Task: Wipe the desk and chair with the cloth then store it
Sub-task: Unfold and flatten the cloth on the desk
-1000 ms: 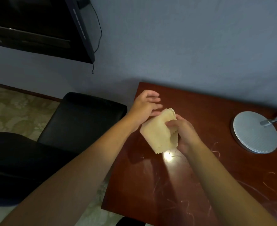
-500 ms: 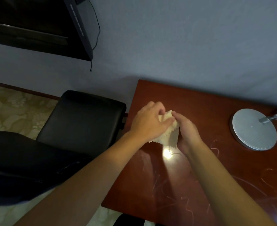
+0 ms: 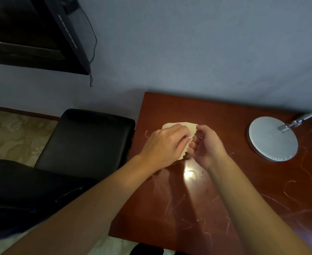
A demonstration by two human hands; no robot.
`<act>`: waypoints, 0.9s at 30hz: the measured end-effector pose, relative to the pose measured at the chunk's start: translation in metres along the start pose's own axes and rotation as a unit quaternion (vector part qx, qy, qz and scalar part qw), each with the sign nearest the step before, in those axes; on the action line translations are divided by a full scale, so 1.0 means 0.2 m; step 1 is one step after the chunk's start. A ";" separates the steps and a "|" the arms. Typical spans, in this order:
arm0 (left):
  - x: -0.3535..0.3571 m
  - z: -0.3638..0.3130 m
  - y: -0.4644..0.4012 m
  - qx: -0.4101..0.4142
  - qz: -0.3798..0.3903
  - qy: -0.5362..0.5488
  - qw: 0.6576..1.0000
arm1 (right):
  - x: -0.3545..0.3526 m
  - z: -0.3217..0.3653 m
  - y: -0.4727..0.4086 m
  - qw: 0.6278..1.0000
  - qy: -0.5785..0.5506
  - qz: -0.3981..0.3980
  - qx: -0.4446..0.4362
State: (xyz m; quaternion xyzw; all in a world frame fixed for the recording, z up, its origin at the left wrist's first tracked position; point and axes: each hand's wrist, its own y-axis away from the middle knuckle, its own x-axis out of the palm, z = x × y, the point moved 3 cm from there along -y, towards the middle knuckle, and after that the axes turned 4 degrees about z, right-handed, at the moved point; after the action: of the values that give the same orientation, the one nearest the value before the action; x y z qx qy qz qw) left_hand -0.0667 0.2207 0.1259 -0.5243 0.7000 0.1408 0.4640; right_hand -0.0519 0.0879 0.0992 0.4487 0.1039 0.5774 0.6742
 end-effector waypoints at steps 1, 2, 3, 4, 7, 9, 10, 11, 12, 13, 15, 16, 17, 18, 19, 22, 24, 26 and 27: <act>-0.01 -0.01 0.01 0.014 0.010 0.007 1.000 | -0.01 0.02 0.01 1.000 -0.012 -0.005 -0.007; -0.01 -0.01 0.02 0.028 0.020 0.009 0.999 | -0.02 0.03 0.01 0.999 -0.026 -0.013 -0.015; -0.01 -0.01 0.04 0.041 0.028 0.006 0.999 | -0.03 0.04 0.02 0.999 -0.034 -0.022 -0.019; -0.01 -0.01 0.06 0.052 0.037 -0.002 0.998 | -0.04 0.05 0.01 0.999 -0.034 -0.028 -0.022; -0.01 0.00 0.11 0.059 0.059 -0.009 0.996 | -0.07 0.05 0.00 0.998 -0.022 -0.047 -0.022; 0.00 -0.01 0.12 0.069 0.079 -0.006 0.994 | -0.07 0.04 0.00 0.998 -0.026 -0.040 -0.030; 0.01 -0.02 0.12 0.074 0.089 -0.003 0.993 | -0.07 0.03 0.00 0.999 -0.023 -0.025 -0.029; 0.02 -0.03 0.13 0.078 0.098 0.001 0.992 | -0.06 0.03 0.02 1.000 -0.014 -0.005 -0.026; 0.03 -0.03 0.13 0.075 0.108 0.009 0.991 | -0.05 0.03 0.02 1.000 -0.003 0.011 -0.025; 0.05 -0.04 0.14 0.061 0.119 0.023 0.991 | -0.04 0.02 0.03 0.999 0.013 0.020 -0.024; 0.05 -0.03 0.15 -0.011 0.112 0.098 0.989 | -0.06 0.01 0.03 0.999 0.038 -0.004 -0.028; 0.04 -0.02 0.15 -0.062 0.076 0.145 0.984 | -0.06 0.01 0.03 0.999 0.042 -0.010 -0.032; 0.01 -0.01 0.14 -0.126 0.025 0.179 0.975 | -0.06 0.01 0.03 0.999 0.034 0.001 -0.030; -0.02 0.03 0.13 -0.206 -0.028 0.193 0.959 | -0.05 0.01 0.04 0.999 0.018 0.023 -0.026; -0.04 0.08 0.12 -0.303 -0.056 0.204 0.929 | -0.05 0.01 0.05 0.998 -0.013 0.049 -0.024; -0.02 0.24 0.16 -0.549 0.053 0.432 0.714 | -0.02 0.03 0.08 0.988 -0.086 0.124 -0.028; -0.01 0.24 0.19 -0.552 0.139 0.572 0.591 | -0.01 0.03 0.10 0.983 -0.093 0.154 -0.026; 0.02 0.23 0.19 -0.523 0.143 0.615 0.572 | 0.00 0.01 0.12 0.985 -0.063 0.160 -0.018; 0.03 0.23 0.18 -0.517 0.119 0.622 0.576 | 0.01 -0.01 0.13 0.987 -0.031 0.158 -0.008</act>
State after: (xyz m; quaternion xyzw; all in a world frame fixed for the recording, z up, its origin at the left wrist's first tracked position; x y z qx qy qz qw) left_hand -0.0745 0.2630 0.0862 -0.5463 0.6812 0.1720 -0.4560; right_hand -0.0702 0.0891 0.1181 0.4714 0.0065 0.6635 0.5810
